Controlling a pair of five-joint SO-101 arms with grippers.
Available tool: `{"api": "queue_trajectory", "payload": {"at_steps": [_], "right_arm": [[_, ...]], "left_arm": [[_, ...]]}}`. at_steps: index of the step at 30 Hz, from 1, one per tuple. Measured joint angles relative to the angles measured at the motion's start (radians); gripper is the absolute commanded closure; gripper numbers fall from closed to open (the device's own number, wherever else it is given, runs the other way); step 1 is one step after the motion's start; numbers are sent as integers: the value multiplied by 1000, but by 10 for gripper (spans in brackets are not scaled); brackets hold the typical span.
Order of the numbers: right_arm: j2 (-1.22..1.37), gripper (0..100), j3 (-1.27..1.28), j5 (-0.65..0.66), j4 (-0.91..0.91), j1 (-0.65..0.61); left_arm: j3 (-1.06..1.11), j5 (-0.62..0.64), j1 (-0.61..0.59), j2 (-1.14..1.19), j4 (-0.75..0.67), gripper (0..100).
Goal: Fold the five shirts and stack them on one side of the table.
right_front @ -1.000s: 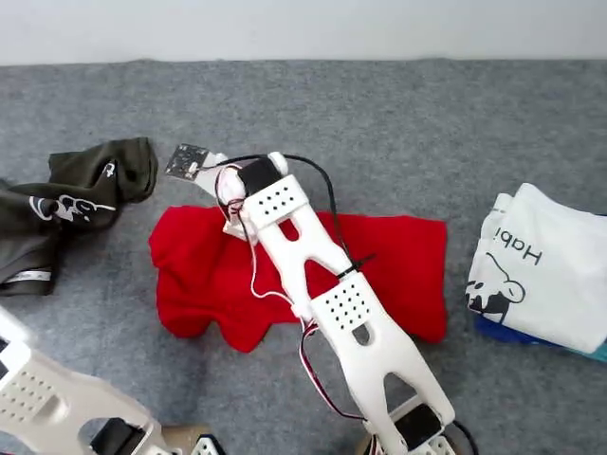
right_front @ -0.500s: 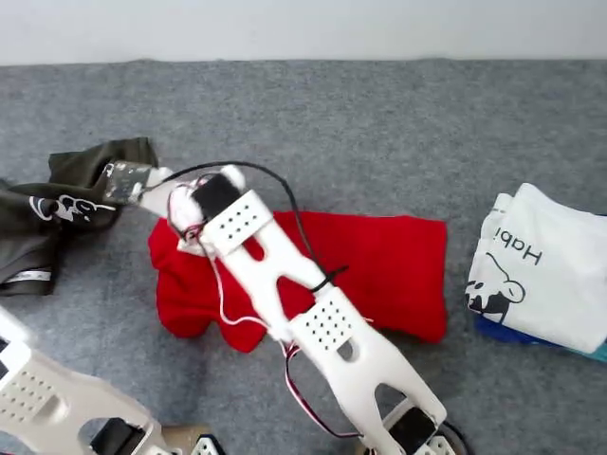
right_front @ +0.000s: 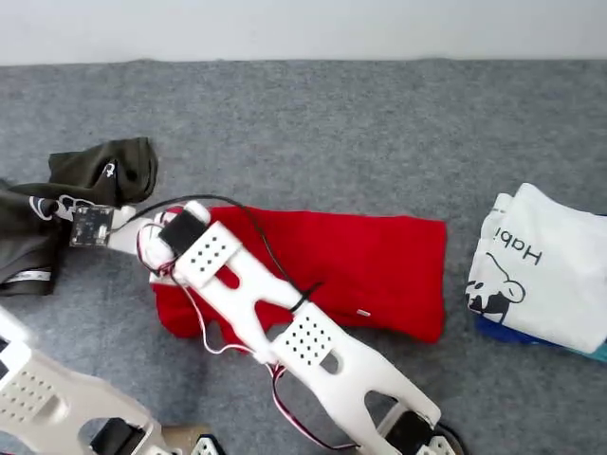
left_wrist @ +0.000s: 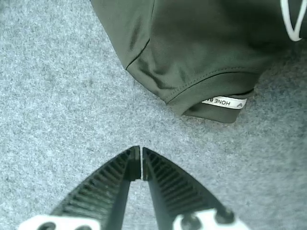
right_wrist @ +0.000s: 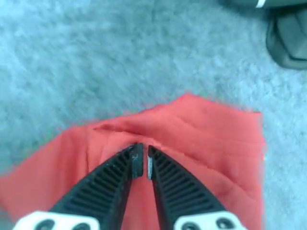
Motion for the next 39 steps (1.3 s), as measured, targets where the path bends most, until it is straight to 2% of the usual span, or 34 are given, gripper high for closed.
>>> {"api": "queue_trajectory", "payload": {"at_steps": [4, 10, 20, 24, 30, 39], "right_arm": [[-69, 973, -35, -48, 123, 43], [-180, 973, 11, -140, 135, 98], [-560, 974, 628, -153, 135, 114], [-664, 974, 856, -209, 135, 114], [-666, 974, 907, -239, 132, 118], [-491, 988, 908, -241, 135, 230]], "left_arm": [[0, -9, 0, 0, 0, 985], [0, -9, 0, 0, 0, 985], [0, -9, 0, 0, 0, 985], [0, -11, 0, 0, 0, 985], [0, -11, 0, 0, 0, 985], [0, -11, 0, 0, 0, 985]]}}
